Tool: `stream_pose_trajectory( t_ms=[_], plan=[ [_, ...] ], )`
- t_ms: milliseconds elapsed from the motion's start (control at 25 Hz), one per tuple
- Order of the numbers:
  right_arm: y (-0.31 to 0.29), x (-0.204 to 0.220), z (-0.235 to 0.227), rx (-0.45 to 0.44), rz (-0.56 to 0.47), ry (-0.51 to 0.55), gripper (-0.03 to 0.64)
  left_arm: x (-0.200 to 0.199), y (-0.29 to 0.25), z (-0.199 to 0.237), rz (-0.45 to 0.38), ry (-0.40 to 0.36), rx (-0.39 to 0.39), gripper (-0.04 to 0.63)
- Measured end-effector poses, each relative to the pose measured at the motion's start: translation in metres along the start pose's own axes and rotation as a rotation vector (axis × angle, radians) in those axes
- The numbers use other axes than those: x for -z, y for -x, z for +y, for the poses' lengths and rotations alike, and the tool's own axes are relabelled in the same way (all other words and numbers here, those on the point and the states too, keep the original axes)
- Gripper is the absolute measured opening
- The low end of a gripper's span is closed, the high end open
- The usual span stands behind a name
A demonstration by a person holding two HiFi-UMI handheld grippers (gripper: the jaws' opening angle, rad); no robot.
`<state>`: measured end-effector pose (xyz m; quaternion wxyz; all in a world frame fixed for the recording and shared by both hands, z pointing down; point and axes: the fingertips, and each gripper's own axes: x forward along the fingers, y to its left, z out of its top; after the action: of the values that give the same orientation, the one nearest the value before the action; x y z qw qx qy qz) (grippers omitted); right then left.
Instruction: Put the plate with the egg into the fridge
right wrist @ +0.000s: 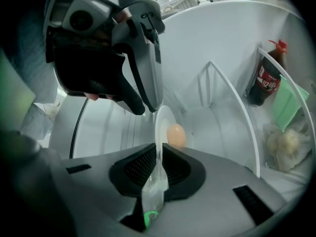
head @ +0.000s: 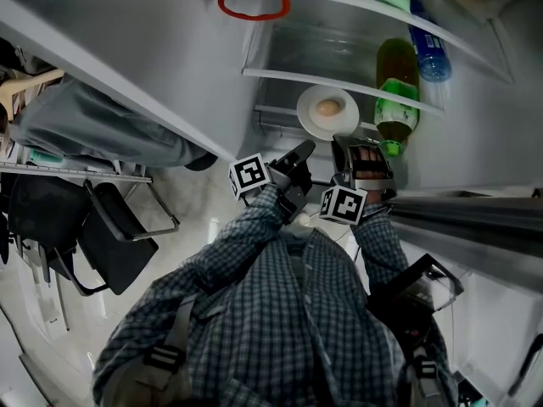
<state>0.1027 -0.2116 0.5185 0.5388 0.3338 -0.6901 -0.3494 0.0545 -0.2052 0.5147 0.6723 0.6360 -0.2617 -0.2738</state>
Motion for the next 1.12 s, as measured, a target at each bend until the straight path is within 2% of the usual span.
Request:
stream_pose_trajectory(
  t_ms=[160,320,520,720,800,920,1000,1120],
  plan=[
    [0.001,0.001,0.0,-0.002,-0.001,-0.03,0.022,-0.001,0.002,0.003,0.004,-0.011,-0.017,0.071],
    [0.002,0.002,0.001,-0.02,0.001,-0.063,0.079,0.0,0.002,0.004,0.009,-0.015,-0.027,0.071],
    [0.007,0.002,-0.001,-0.006,0.008,-0.069,0.083,0.001,0.004,0.006,0.027,-0.039,-0.047,0.07],
    [0.021,0.005,-0.01,0.029,0.031,-0.112,0.081,0.01,0.002,-0.001,0.083,-0.108,-0.043,0.065],
    [0.027,0.007,-0.012,0.039,0.041,-0.144,0.081,0.014,0.001,-0.003,0.116,-0.158,-0.062,0.03],
    [0.034,0.01,-0.014,0.043,0.044,-0.315,0.075,0.02,0.0,-0.008,0.17,-0.255,-0.088,0.008],
    [0.038,0.012,-0.015,0.041,0.04,-0.465,0.015,0.022,-0.001,-0.012,0.195,-0.321,-0.094,0.008],
    [0.042,0.013,-0.015,0.011,0.031,-0.655,0.006,0.022,-0.001,-0.021,0.211,-0.431,-0.103,0.008]
  ],
)
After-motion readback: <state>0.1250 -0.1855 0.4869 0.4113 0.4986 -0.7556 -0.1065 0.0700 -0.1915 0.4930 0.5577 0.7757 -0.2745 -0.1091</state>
